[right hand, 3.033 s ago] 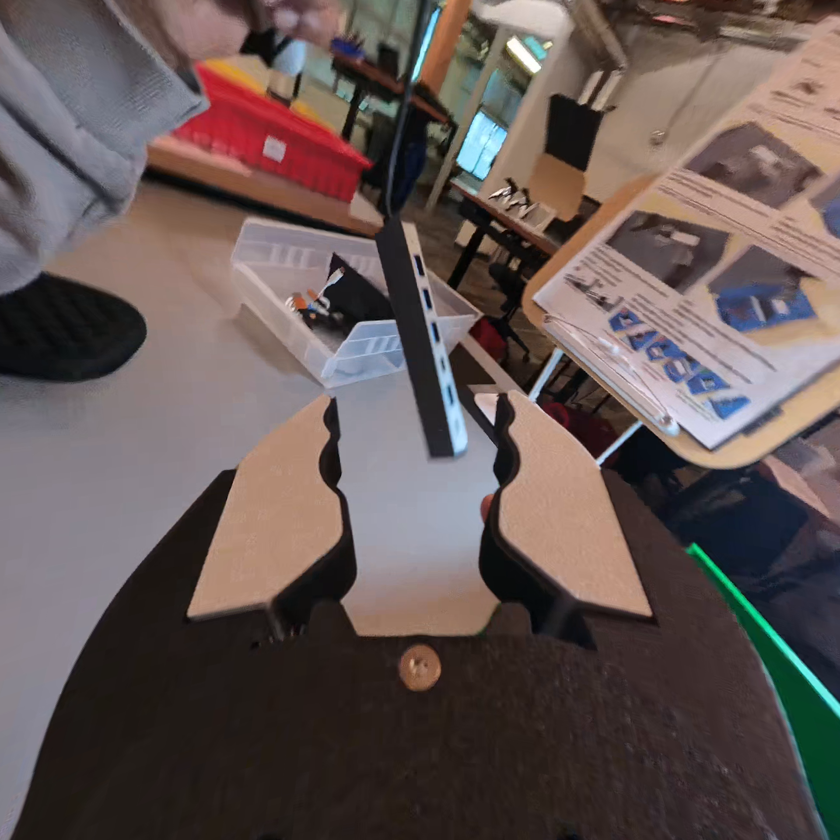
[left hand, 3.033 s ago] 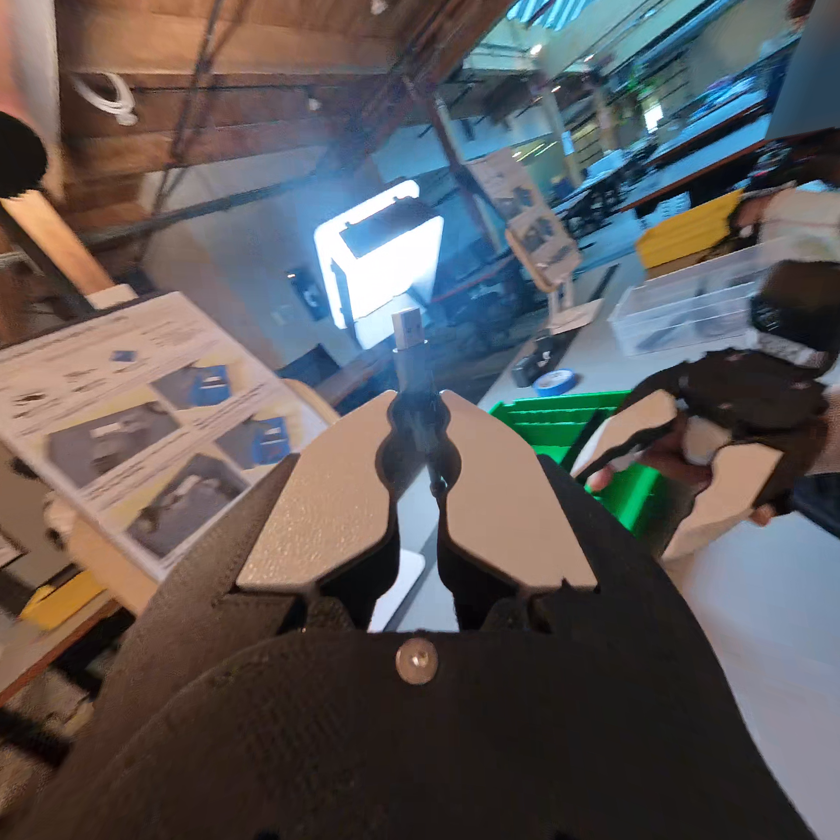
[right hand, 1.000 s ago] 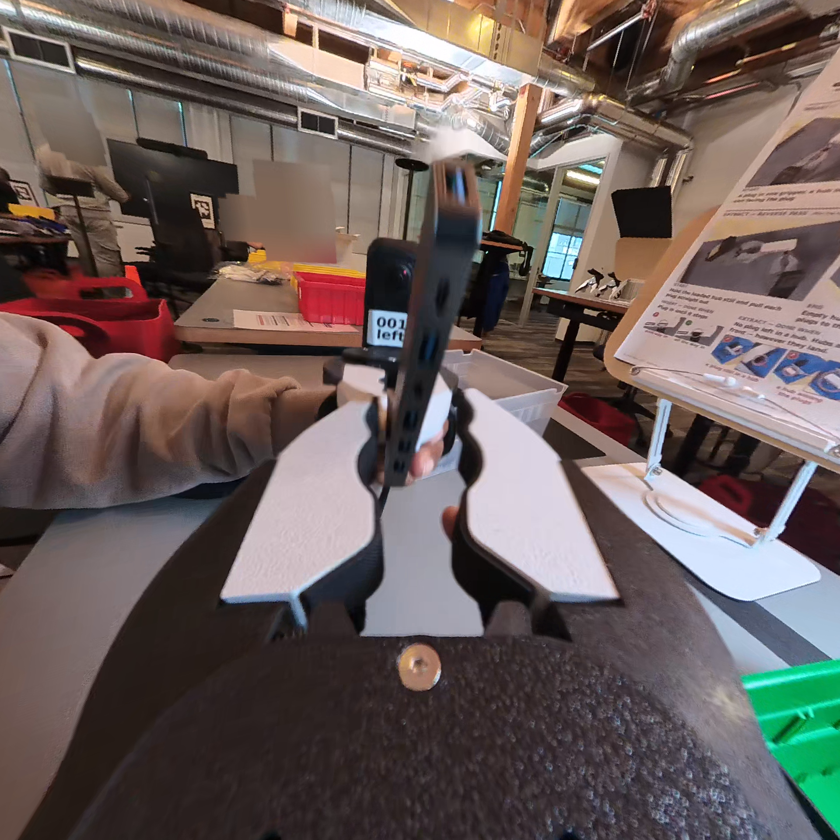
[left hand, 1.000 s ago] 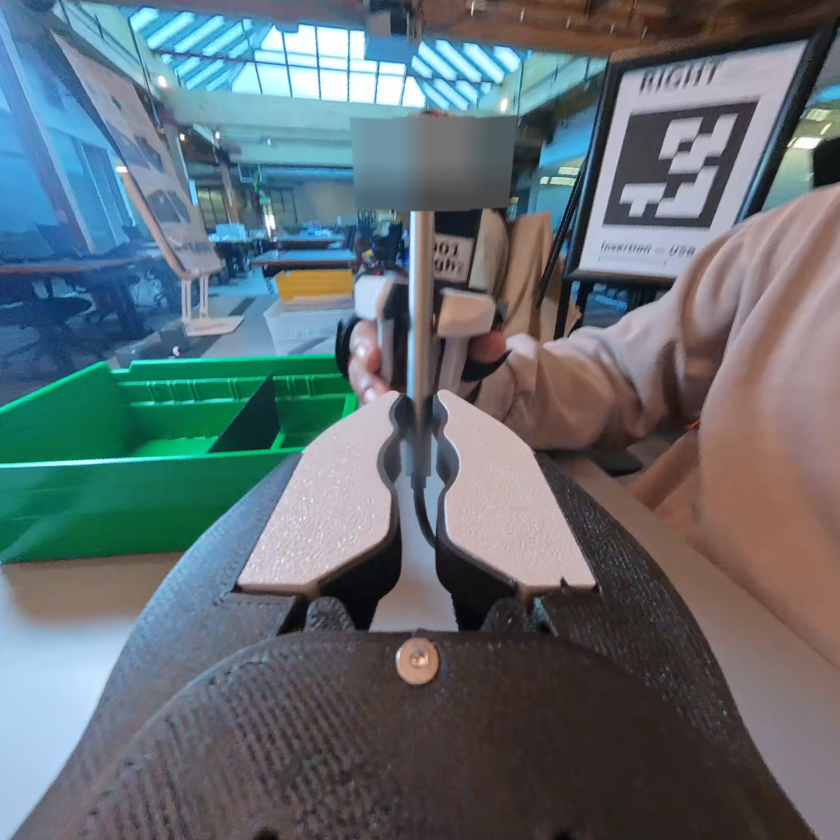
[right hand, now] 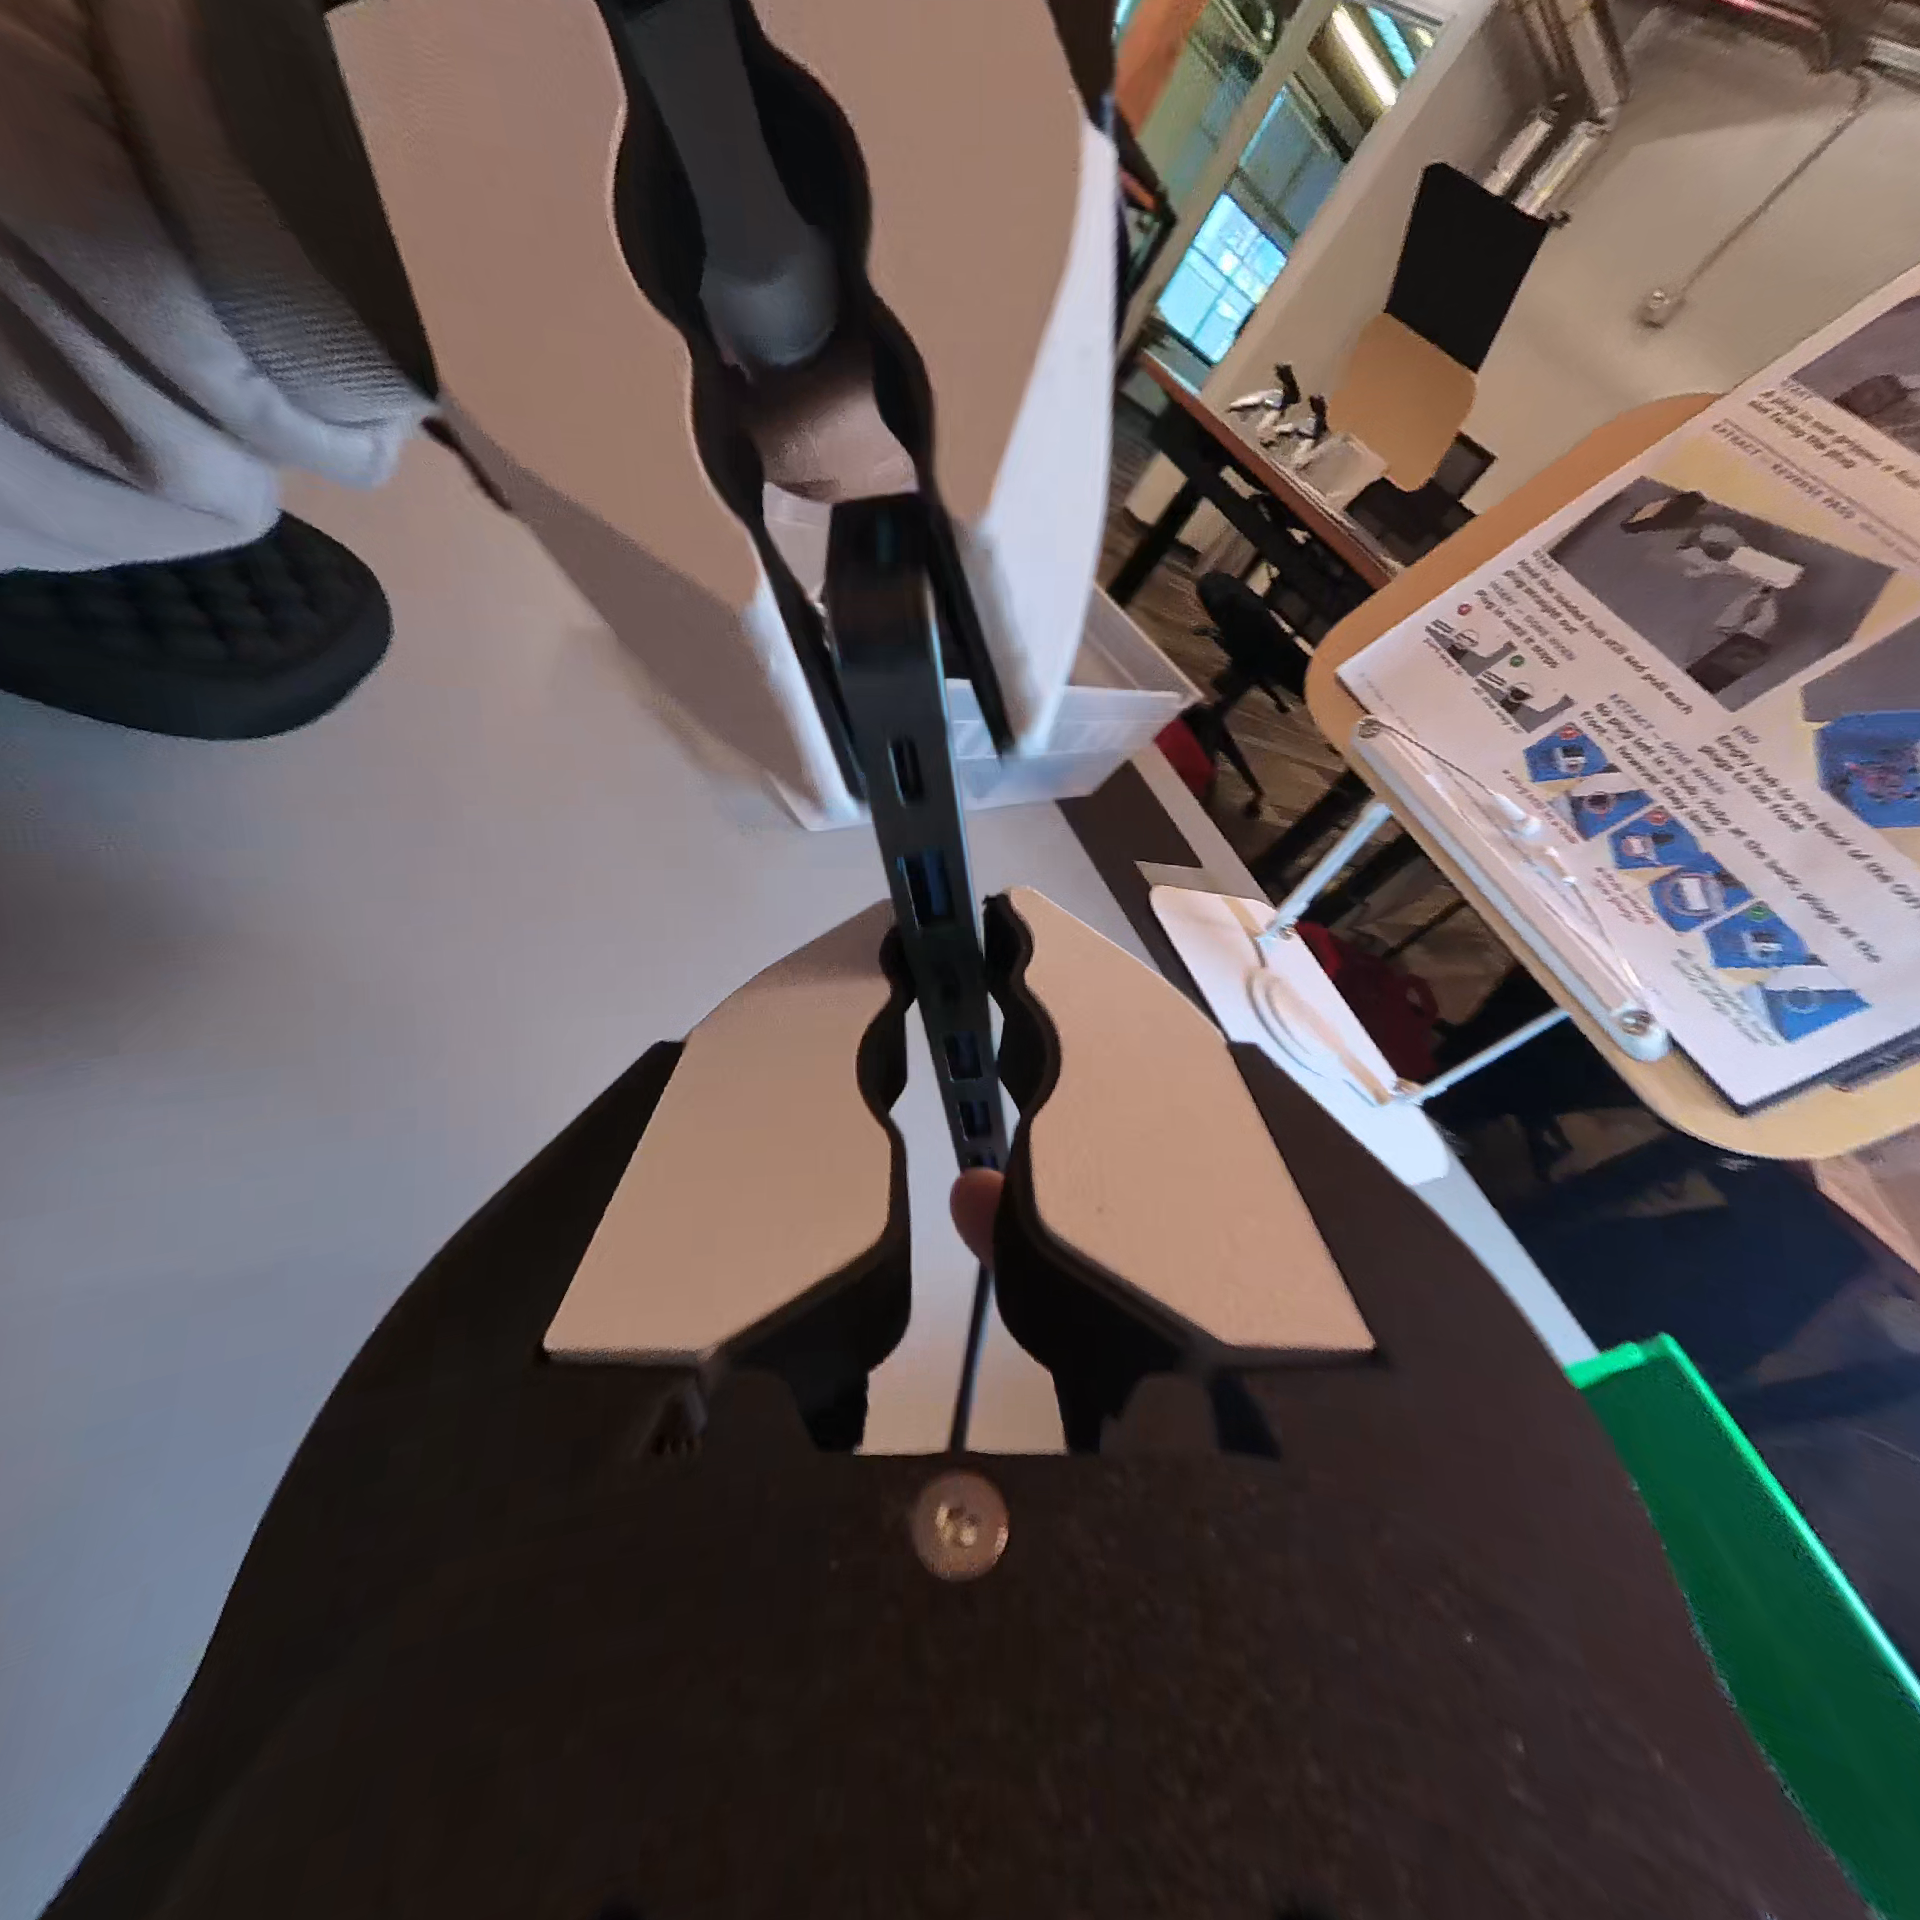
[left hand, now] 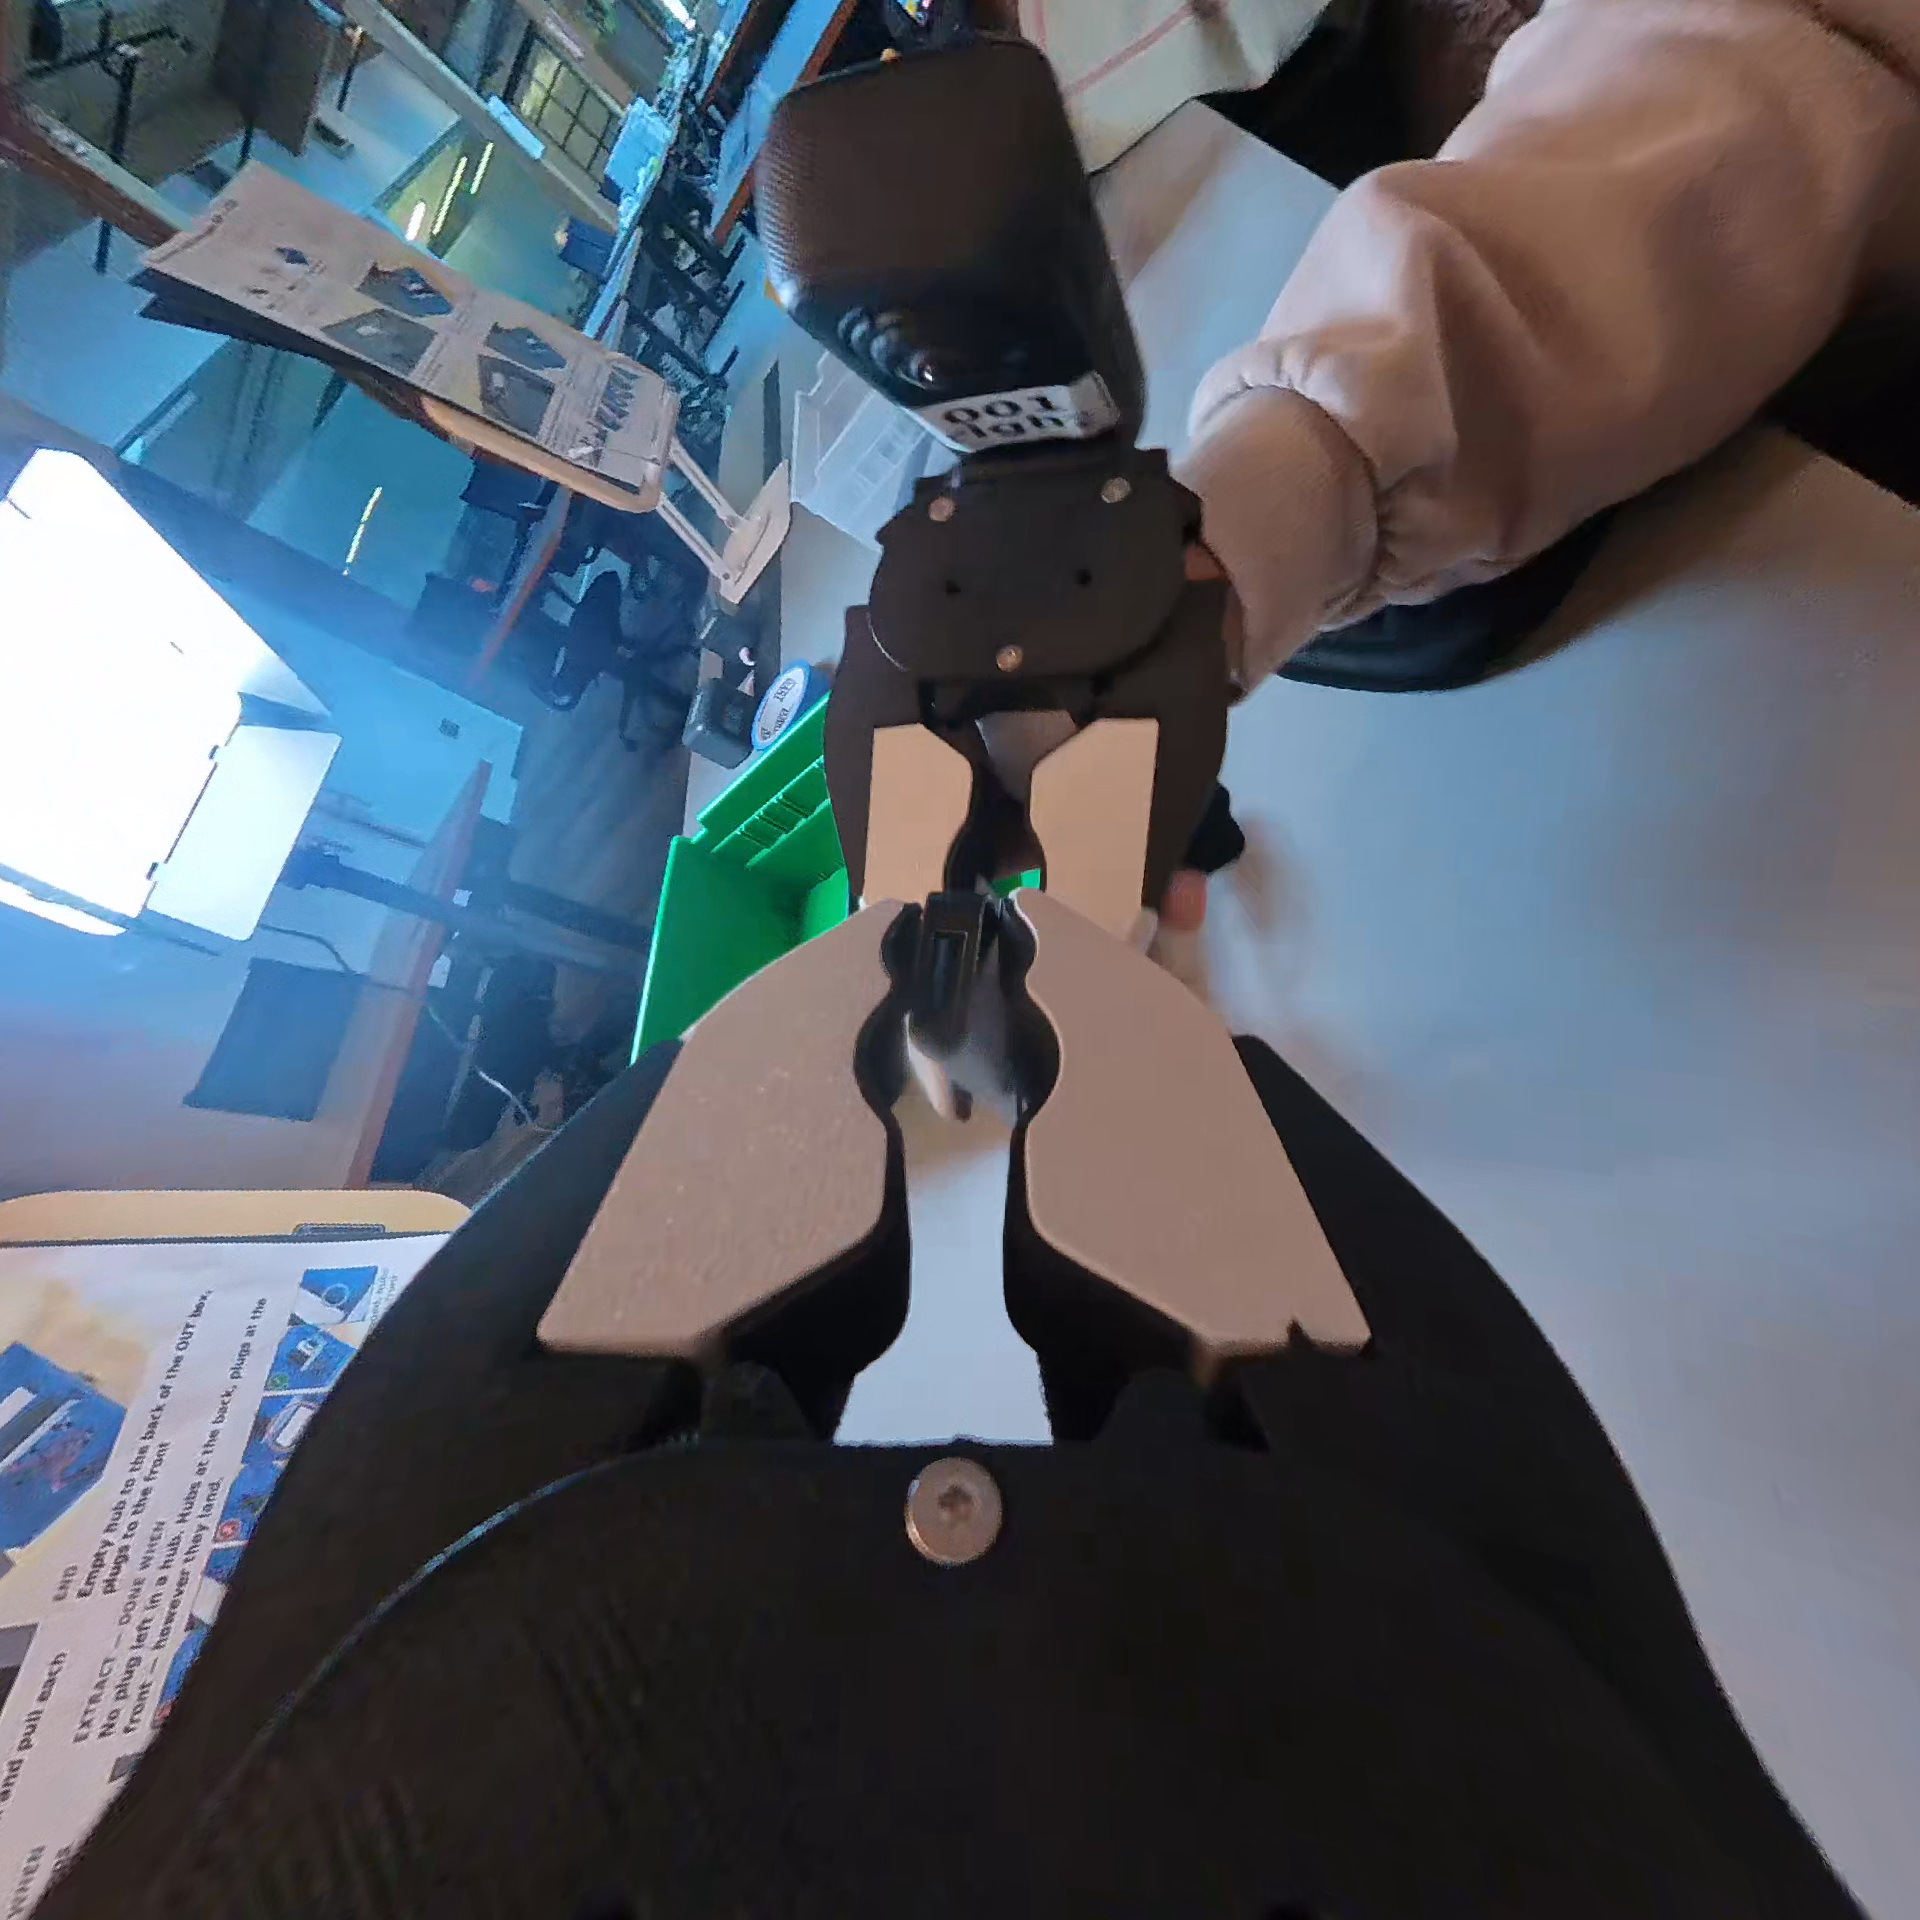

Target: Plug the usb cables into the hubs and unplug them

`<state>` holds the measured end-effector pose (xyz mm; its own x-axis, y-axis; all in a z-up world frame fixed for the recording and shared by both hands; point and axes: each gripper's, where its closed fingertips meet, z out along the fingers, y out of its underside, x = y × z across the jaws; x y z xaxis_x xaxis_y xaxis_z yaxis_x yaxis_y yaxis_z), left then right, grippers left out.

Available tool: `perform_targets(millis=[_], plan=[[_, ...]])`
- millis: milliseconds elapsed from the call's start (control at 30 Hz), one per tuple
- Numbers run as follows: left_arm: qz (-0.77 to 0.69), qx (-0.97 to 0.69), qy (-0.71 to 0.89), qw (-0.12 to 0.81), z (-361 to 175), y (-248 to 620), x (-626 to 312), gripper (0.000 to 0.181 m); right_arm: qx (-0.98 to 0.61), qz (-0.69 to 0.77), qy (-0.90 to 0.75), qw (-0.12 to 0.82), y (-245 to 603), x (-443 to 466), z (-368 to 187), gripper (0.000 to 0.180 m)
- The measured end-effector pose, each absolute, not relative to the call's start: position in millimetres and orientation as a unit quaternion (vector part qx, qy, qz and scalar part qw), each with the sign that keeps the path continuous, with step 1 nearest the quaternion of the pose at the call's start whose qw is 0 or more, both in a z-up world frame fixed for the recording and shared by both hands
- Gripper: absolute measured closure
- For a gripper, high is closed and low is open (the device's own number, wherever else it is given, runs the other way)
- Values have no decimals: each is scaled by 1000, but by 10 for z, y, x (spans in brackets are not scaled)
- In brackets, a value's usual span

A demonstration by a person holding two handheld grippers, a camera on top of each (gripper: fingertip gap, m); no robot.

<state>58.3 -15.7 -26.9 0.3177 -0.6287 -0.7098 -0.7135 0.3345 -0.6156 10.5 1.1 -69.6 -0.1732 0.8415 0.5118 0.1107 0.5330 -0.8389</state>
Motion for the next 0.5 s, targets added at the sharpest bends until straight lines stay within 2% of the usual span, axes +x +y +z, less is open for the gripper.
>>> perform_targets(millis=[33,167,300,433,500], plan=[[29,-573,587,572,-262,-195,546,167,-341,346,-697,527,-21,127,-704,167],[6,-578,594,559,-335,-242,491,167,-318,323,-724,520,-73,169,-763,168],[94,-604,609,505,-573,-100,370,165,-328,232,-749,527,101,164,-949,168],[199,-609,625,447,-718,16,248,165,-349,218,-750,517,198,157,-1015,168],[194,-610,633,435,-732,-33,278,167,-343,223,-753,516,180,165,-1020,167]])
